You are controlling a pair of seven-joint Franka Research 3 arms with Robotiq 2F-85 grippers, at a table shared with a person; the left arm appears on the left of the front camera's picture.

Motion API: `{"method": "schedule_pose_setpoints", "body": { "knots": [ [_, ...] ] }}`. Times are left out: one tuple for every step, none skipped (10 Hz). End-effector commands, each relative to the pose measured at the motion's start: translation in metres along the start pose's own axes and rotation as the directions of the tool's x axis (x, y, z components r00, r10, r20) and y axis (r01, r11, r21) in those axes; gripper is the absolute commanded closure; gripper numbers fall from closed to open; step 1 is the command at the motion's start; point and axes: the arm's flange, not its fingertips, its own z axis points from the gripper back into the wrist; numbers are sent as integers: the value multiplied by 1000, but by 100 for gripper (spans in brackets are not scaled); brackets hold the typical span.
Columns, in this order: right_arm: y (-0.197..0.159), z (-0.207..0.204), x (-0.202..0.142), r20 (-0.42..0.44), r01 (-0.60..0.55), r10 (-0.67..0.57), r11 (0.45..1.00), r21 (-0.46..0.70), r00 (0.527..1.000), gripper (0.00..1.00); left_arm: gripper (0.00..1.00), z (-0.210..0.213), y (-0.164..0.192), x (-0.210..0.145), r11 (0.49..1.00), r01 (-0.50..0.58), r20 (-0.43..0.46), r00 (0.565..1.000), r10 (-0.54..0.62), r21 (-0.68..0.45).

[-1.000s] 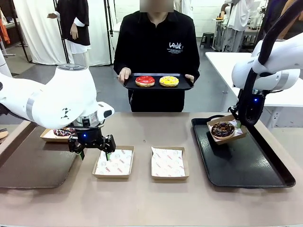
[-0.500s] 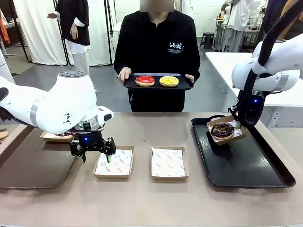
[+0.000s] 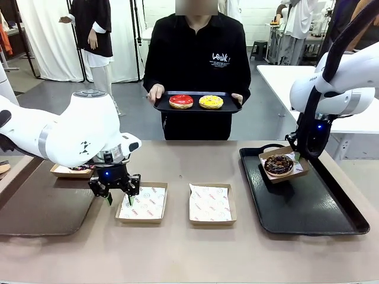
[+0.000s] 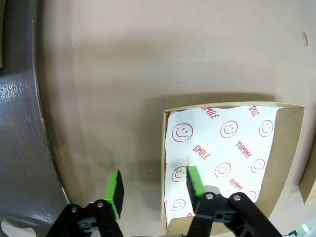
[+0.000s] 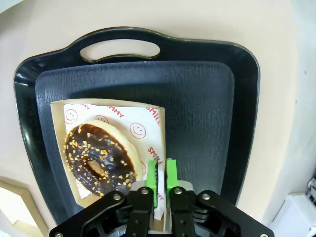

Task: Individually package the donuts and arrange them on the tray.
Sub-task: Place the picked Paper togo box on the Handle tray while simultaneously picking up another Paper togo box from the table with the other hand.

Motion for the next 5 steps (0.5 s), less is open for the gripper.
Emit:
{"method": "schedule_pose_setpoints", "body": {
  "knots": [
    [-4,-6,-2,3,-17,17,1000,18,1000,44,100,-2,-3,4,1000,26,16,1000,-26,3],
    [-4,-6,-2,-1,-18,18,1000,18,1000,31,100,-2,-3,4,1000,29,17,999,-29,0],
    [-4,-6,-3,-4,-17,17,1000,19,1000,5,94,-1,-3,4,999,33,14,999,-33,-4],
    [-4,-7,-3,-5,-13,13,1000,19,1000,0,100,-1,-3,3,999,35,12,999,-35,-6],
    [-5,-7,-4,-5,-10,10,1000,23,1000,0,100,-1,-3,3,999,34,12,999,-34,-6]
  ]
}}
